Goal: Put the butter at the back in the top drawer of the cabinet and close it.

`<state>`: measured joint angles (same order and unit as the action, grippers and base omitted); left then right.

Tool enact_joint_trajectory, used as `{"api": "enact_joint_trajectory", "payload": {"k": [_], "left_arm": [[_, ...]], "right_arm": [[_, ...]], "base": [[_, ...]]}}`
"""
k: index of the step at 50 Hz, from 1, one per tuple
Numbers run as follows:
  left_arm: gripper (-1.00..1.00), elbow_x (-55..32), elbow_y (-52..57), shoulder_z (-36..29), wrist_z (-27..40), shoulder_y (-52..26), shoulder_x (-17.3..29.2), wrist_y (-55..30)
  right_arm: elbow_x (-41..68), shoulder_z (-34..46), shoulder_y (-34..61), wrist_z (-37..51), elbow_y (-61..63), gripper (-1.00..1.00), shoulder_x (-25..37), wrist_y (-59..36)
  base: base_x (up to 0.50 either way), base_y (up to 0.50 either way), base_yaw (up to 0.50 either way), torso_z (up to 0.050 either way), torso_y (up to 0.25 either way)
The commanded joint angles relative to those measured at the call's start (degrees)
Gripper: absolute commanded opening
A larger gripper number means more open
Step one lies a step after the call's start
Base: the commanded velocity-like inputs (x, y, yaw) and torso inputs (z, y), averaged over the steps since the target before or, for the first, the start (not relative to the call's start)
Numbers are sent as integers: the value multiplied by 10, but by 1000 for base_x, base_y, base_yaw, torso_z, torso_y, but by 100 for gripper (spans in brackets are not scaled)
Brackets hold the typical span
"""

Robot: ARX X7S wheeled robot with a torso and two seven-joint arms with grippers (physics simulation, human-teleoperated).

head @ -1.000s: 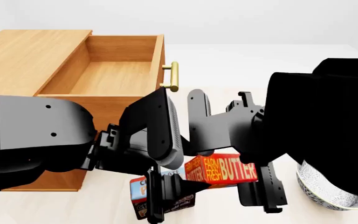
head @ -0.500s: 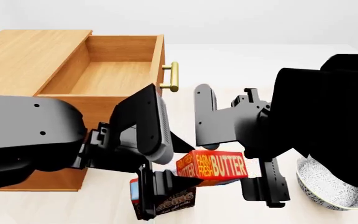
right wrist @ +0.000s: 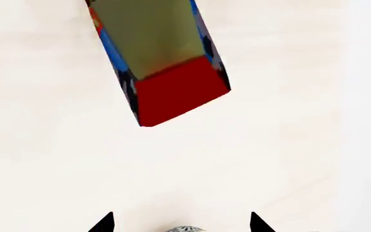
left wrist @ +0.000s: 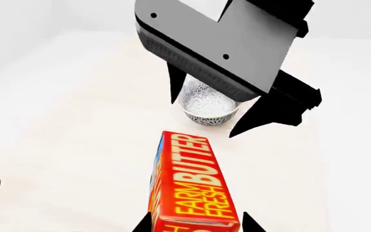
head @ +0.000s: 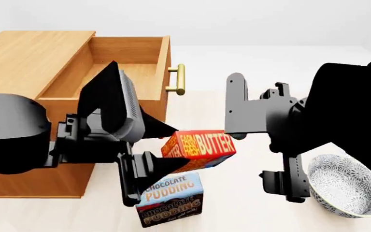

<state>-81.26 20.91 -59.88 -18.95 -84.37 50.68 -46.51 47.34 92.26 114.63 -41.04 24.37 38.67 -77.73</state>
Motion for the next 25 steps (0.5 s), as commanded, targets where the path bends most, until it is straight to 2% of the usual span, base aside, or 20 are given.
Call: {"api": "enact_joint_trajectory", "payload": {"k": [1, 9, 16, 21, 25], "left_arm": [[-100, -55, 5, 55, 57, -4, 51, 26], [-100, -108, -25, 86, 122, -15, 69, 42], [-100, -140, -70, 100, 217, -44, 54, 41], [-100, -153, -101, 103, 265, -73, 37, 29], [-100, -152, -132, 101, 302, -92, 19, 24]], "right_arm": [[0, -45, -36, 60, -16, 100, 50, 24], [50, -179, -104, 221, -65, 100, 64, -1], [210, -387, -218, 466, -102, 100, 62, -76], [341, -500, -296, 645, -96, 100, 82, -62], [384, -538, -348, 715, -71, 100, 100, -18]], "base": [[0, 0, 0, 0, 10], [0, 0, 0, 0, 0], [0, 0, 0, 1, 1], [0, 0, 0, 0, 2], [0, 0, 0, 0, 0]]}}
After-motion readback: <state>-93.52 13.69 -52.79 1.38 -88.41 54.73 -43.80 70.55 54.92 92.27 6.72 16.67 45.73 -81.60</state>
